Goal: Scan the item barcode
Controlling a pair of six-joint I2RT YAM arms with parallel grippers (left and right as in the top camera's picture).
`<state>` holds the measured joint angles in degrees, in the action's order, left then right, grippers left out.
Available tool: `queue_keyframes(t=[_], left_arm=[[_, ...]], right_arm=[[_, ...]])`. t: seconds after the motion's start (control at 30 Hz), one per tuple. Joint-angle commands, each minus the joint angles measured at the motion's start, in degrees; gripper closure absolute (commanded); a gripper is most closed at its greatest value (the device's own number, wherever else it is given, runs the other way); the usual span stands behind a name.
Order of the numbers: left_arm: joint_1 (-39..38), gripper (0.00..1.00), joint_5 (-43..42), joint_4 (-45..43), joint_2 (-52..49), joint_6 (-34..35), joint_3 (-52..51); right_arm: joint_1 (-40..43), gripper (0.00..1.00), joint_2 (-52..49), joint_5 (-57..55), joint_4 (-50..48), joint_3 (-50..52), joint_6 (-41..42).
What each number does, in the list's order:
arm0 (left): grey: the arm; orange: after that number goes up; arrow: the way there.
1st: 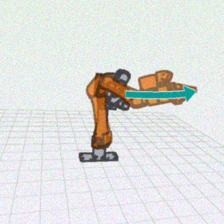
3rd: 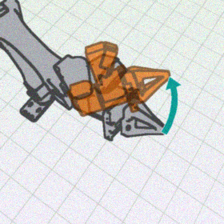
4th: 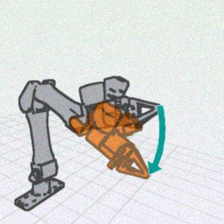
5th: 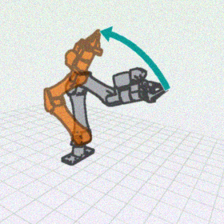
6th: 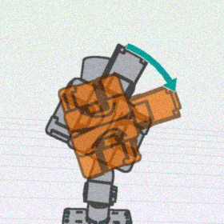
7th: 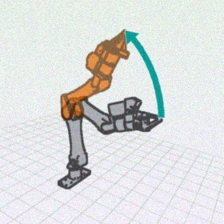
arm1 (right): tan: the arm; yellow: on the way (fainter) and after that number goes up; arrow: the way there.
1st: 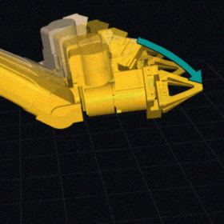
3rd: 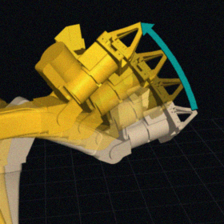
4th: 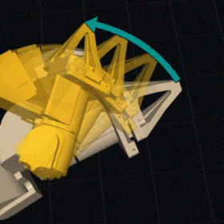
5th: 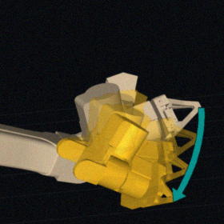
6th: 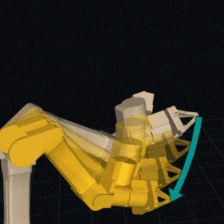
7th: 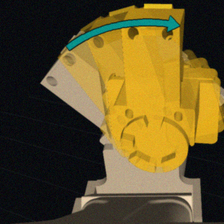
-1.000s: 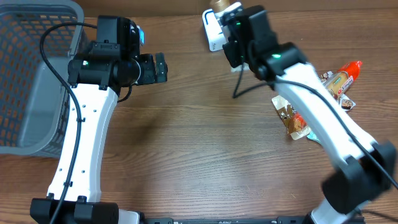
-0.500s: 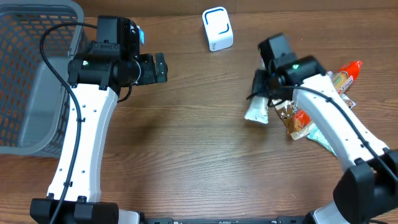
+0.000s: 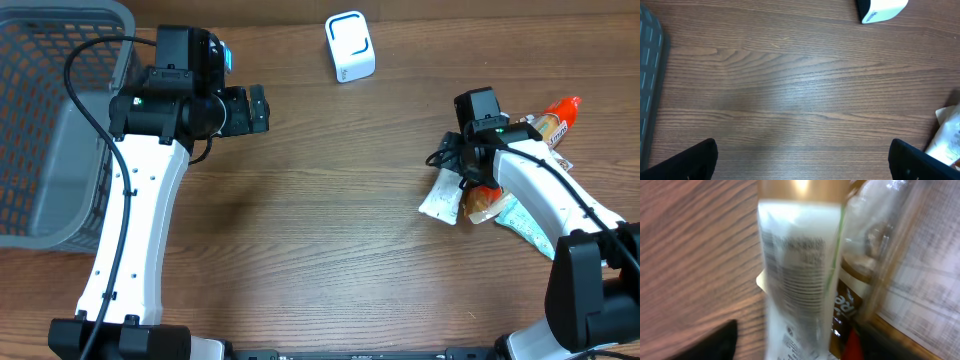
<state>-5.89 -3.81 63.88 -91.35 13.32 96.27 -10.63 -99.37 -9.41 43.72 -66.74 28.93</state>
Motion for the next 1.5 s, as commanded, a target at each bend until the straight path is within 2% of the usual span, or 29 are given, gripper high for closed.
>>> queue_keyframes(t=[0.0,0.23,0.4,0.53,0.6,0.87,1.3,1.47], left_arm=[[-0.13,0.00,0.17,0.00,0.72,-0.90,1.01],[-0.13,0.00,0.17,0.00,0.72,-0.90,1.01],[-0.13,0.00,0.17,0.00,0.72,-0.90,1.01],[-0.13,0.01,0.17,0.00,0.72,-0.90,1.01],[-0.13,0.00,0.17,0.00,0.72,-0.90,1.01],[-0.13,0.00,0.17,0.00,0.72,-0.90,1.01],[-0.13,0.00,0.17,0.00,0.72,-0.90,1.01],[-0.13,0.00,0.17,-0.02,0.72,-0.90,1.01]], right_arm=[[-0.59,0.00,1.03,0.07,0.94,-1.09,-6.03],[-0.61,0.00,5.35,0.46,11.54,-13.29,-6.95],[-0.83,0.00,11.32,1.46,23.15,-27.65,-6.93],[-1.86,0.00,16.24,7.56,30.67,-37.09,-6.91],[-2.05,0.00,18.73,10.05,31.45,-39.28,-6.91],[-2.05,0.00,25.92,9.66,33.22,-39.65,-6.93],[-1.95,0.00,29.00,5.14,36.92,-39.58,-6.27],[1.90,0.00,33.40,4.59,36.20,-36.39,-6.51]])
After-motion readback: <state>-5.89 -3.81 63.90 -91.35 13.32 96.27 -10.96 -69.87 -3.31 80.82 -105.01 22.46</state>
